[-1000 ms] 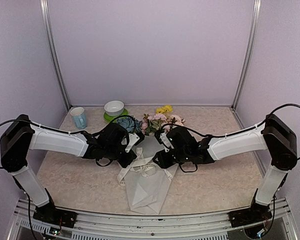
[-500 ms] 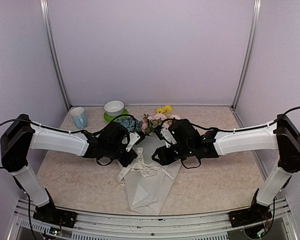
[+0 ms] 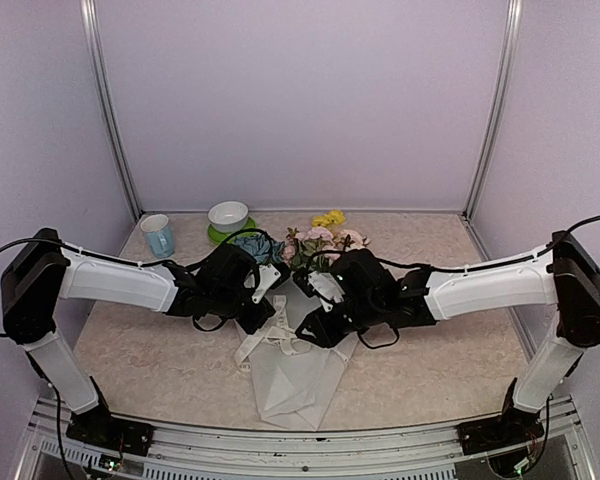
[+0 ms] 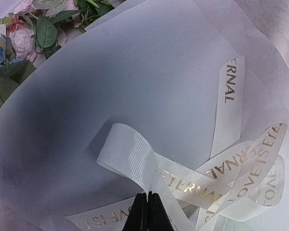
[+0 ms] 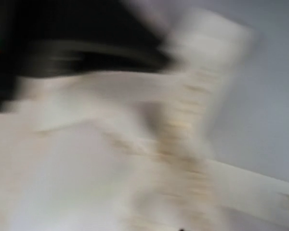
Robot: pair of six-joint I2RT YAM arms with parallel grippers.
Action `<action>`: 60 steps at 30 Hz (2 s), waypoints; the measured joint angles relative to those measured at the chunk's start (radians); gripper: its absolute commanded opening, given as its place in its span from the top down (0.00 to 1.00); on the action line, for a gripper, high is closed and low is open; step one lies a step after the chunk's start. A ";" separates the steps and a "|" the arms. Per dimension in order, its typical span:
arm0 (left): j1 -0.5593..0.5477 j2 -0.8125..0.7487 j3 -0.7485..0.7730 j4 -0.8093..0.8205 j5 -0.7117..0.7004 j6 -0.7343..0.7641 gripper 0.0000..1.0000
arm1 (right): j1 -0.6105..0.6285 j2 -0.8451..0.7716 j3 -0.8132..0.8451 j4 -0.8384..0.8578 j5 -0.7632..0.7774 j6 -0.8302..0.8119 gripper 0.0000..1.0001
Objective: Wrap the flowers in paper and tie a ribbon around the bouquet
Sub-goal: Cross the ribbon over the folded bouquet.
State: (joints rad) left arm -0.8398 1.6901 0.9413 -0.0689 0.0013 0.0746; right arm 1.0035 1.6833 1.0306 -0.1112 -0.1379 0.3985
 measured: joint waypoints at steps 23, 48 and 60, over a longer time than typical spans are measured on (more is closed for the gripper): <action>0.000 0.000 0.000 -0.023 -0.006 0.002 1.00 | 0.079 0.200 0.096 -0.011 0.012 -0.160 0.65; -0.063 -0.169 -0.026 0.055 -0.305 0.004 1.00 | -0.020 -0.073 -0.056 0.178 -0.666 -0.121 1.00; -0.215 -0.176 -0.051 0.072 -0.268 0.029 0.12 | -0.205 -0.178 -0.253 0.313 -0.728 0.093 1.00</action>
State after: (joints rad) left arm -1.0550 1.5139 0.8902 0.0032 -0.2665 0.1040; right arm 0.7982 1.5051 0.7780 0.2016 -0.8661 0.4915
